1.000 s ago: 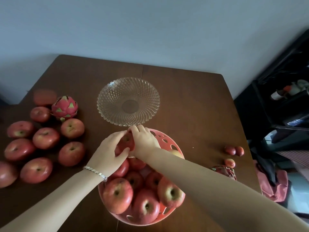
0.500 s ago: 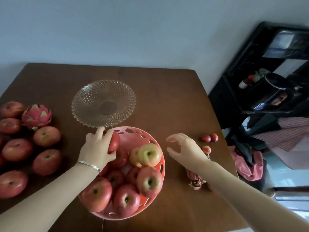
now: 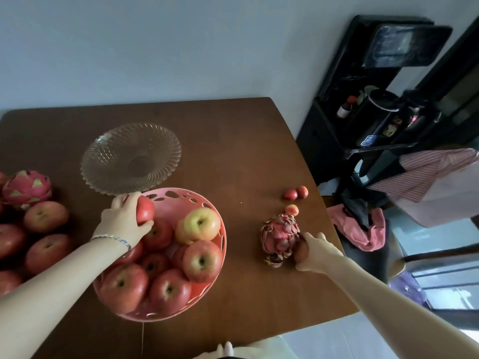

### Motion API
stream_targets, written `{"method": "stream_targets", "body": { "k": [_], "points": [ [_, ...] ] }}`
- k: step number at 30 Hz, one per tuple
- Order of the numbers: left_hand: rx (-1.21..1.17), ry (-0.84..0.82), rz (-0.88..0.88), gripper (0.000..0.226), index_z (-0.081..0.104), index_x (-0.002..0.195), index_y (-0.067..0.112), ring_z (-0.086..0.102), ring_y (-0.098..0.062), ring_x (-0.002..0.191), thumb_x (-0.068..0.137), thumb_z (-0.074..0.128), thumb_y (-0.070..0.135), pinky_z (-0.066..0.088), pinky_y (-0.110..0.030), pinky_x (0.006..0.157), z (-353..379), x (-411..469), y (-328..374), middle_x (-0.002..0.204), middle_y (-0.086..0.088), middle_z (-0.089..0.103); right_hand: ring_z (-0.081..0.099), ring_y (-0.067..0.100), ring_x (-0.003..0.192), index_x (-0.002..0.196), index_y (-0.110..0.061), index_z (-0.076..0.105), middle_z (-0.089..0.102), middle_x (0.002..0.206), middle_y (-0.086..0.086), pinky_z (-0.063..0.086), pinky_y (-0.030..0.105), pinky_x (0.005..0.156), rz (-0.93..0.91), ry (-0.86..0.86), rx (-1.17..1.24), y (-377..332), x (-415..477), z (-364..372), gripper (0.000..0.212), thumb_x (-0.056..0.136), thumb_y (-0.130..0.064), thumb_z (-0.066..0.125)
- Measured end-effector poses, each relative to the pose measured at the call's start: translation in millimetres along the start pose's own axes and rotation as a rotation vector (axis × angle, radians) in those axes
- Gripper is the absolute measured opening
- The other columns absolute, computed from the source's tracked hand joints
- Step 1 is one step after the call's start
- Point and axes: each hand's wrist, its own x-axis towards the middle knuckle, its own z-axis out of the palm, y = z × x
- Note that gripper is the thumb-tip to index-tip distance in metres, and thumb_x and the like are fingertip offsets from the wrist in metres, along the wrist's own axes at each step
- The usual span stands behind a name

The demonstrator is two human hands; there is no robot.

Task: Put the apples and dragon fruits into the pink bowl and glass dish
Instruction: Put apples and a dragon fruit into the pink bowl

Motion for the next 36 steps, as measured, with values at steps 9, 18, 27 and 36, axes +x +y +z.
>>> {"method": "stream_targets", "body": {
  "k": [9, 18, 27, 36],
  "points": [
    [-0.042, 0.005, 0.018, 0.07, 0.036, 0.138, 0.018, 0.045, -0.047, 0.118, 0.076, 0.071, 0.019, 0.041, -0.049, 0.1, -1.6, -3.0, -4.1, 0.146, -0.014, 0.033, 0.049, 0.029, 0.108, 0.128, -0.032, 0.04, 0.045, 0.116, 0.002, 0.045, 0.03, 0.069, -0.054, 0.264, -0.075, -26.1, -39.7, -55.4, 0.074, 0.063, -0.05, 0.071],
    [-0.049, -0.019, 0.007, 0.072, 0.035, 0.138, 0.021, 0.046, -0.043, 0.118, 0.076, 0.071, 0.026, 0.041, -0.047, 0.102, -4.9, -2.4, -6.5, 0.145, -0.01, 0.034, 0.054, 0.016, 0.1, 0.128, -0.025, 0.033, 0.045, 0.115, -0.005, 0.053, 0.033, 0.083, -0.604, 0.3, 0.36, -158.8, -71.1, -92.4, 0.081, 0.063, -0.046, 0.077],
    [-0.08, -0.026, 0.032, 0.068, 0.036, 0.136, 0.026, 0.045, -0.034, 0.118, 0.076, 0.069, 0.029, 0.044, -0.043, 0.097, -7.7, -2.1, -16.1, 0.142, -0.002, 0.036, 0.045, 0.03, 0.113, 0.133, -0.025, 0.037, 0.04, 0.125, 0.008, 0.046, 0.04, 0.091, -0.728, 0.256, -0.148, -271.3, -28.1, -54.0, 0.083, 0.062, -0.034, 0.08],
    [-0.057, 0.021, 0.14, 0.072, 0.033, 0.14, 0.027, 0.034, -0.032, 0.124, 0.075, 0.066, 0.024, 0.036, -0.036, 0.102, 5.1, 3.0, -13.6, 0.151, -0.001, 0.026, 0.033, 0.029, 0.123, 0.137, -0.024, 0.032, 0.027, 0.138, 0.01, 0.038, 0.038, 0.098, -0.703, 0.385, -0.147, -265.2, -15.2, -18.1, 0.082, 0.069, -0.034, 0.076]
  ]
}}
